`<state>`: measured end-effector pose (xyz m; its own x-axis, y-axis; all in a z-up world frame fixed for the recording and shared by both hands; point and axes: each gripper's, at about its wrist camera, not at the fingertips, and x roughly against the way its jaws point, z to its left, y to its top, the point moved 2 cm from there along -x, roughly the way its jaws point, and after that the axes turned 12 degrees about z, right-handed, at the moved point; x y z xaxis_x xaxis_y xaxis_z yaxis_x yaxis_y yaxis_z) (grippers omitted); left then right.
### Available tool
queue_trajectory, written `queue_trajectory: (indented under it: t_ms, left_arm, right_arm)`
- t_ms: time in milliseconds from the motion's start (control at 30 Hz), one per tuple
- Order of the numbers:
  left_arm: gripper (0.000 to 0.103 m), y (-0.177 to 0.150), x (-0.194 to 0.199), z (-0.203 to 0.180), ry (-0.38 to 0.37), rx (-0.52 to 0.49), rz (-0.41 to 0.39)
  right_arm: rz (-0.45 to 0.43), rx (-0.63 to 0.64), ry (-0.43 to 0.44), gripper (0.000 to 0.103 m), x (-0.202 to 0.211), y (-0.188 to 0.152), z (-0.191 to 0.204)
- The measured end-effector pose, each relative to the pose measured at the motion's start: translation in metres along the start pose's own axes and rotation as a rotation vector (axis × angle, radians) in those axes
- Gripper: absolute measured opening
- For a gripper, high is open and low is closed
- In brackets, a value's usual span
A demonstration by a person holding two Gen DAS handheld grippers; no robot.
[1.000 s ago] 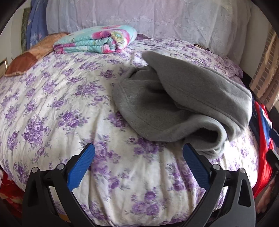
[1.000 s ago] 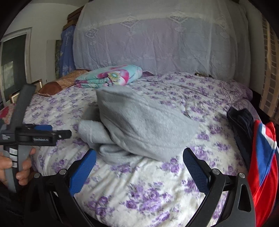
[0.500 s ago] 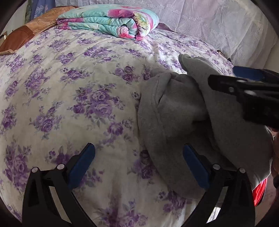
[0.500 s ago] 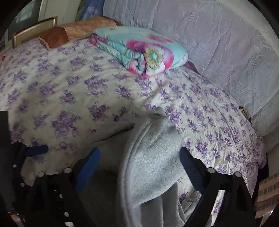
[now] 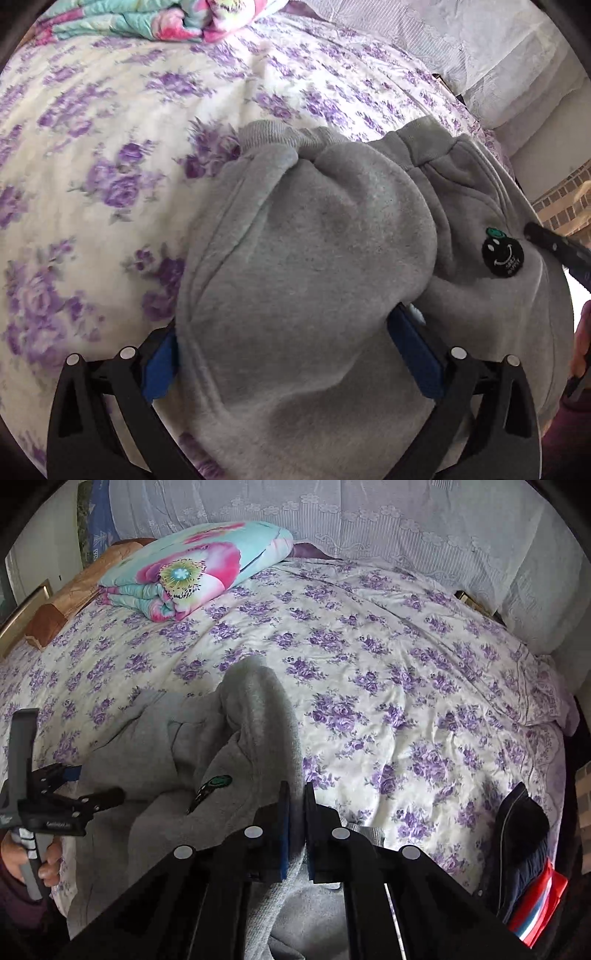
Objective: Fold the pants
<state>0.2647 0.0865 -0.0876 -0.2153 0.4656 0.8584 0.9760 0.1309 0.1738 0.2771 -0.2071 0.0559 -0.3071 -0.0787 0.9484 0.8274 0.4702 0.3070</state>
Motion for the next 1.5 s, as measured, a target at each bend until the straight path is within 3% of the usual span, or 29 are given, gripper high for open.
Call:
queue_trajectory:
  t_ms: [67,100,133,200,300,467,600,667,700,733,767,800,867,967,1067,1200,1367,1500]
  left_arm:
    - [0.097,0.008,-0.006,-0.003,-0.037,0.006,0.007]
    - [0.083,0.009,-0.004,-0.008,-0.055,-0.004,-0.005]
    - [0.052,0.006,-0.001,-0.013,-0.065,-0.017,-0.018]
    - [0.027,-0.001,0.012,-0.022,-0.083,-0.038,-0.058]
    - [0.023,-0.021,0.046,-0.029,-0.072,-0.055,-0.161]
    - [0.023,-0.074,0.141,-0.018,-0.041,-0.028,-0.394]
    - [0.025,-0.120,0.217,0.017,0.026,0.066,-0.570]
    - [0.031,-0.138,0.236,0.040,0.084,0.137,-0.605]
    - [0.047,-0.144,0.239,0.054,0.123,0.190,-0.601]
    - [0.070,-0.148,0.236,0.070,0.164,0.244,-0.584]
    - [0.080,-0.152,0.229,0.089,0.210,0.304,-0.557]
    - [0.086,-0.155,0.220,0.107,0.244,0.349,-0.514]
    - [0.086,-0.156,0.197,0.139,0.252,0.415,-0.404]
    - [0.086,-0.163,0.192,0.161,0.273,0.444,-0.379]
    - [0.087,-0.166,0.203,0.150,0.323,0.380,-0.428]
    - [0.095,-0.139,0.208,0.129,0.345,0.281,-0.477]
    - [0.095,-0.095,0.201,0.089,0.300,0.220,-0.469]
    - [0.095,-0.091,0.210,0.065,0.296,0.184,-0.502]
  right_arm:
    - [-0.007,0.003,0.028,0.007,-0.003,0.001,-0.002]
    - [-0.015,0.007,0.036,0.007,-0.002,0.002,-0.001]
    - [-0.026,0.011,0.041,0.007,-0.001,0.005,-0.001]
    - [-0.051,0.015,0.061,0.007,0.006,0.010,0.000]
    - [-0.106,0.043,0.068,0.007,0.024,0.024,0.007]
    - [-0.212,0.138,0.086,0.007,0.068,0.071,0.051]
    - [-0.333,0.251,0.166,0.007,0.115,0.128,0.129]
    - [-0.379,0.324,0.229,0.009,0.126,0.152,0.179]
    - [-0.388,0.359,0.238,0.013,0.122,0.161,0.203]
    - [-0.388,0.372,0.196,0.042,0.110,0.169,0.225]
    - [-0.383,0.369,0.112,0.078,0.092,0.174,0.242]
    - [-0.374,0.362,0.012,0.082,0.072,0.174,0.254]
    - [-0.329,0.394,-0.055,0.080,0.043,0.165,0.260]
    - [-0.377,0.359,-0.076,0.081,0.044,0.136,0.213]
    - [-0.389,0.219,-0.063,0.086,0.053,0.098,0.122]
    - [-0.343,-0.037,-0.032,0.092,0.037,0.027,-0.004]
    - [-0.207,-0.304,0.137,0.092,-0.048,-0.041,-0.080]
    - [-0.132,-0.455,0.397,0.092,-0.117,-0.039,-0.086]
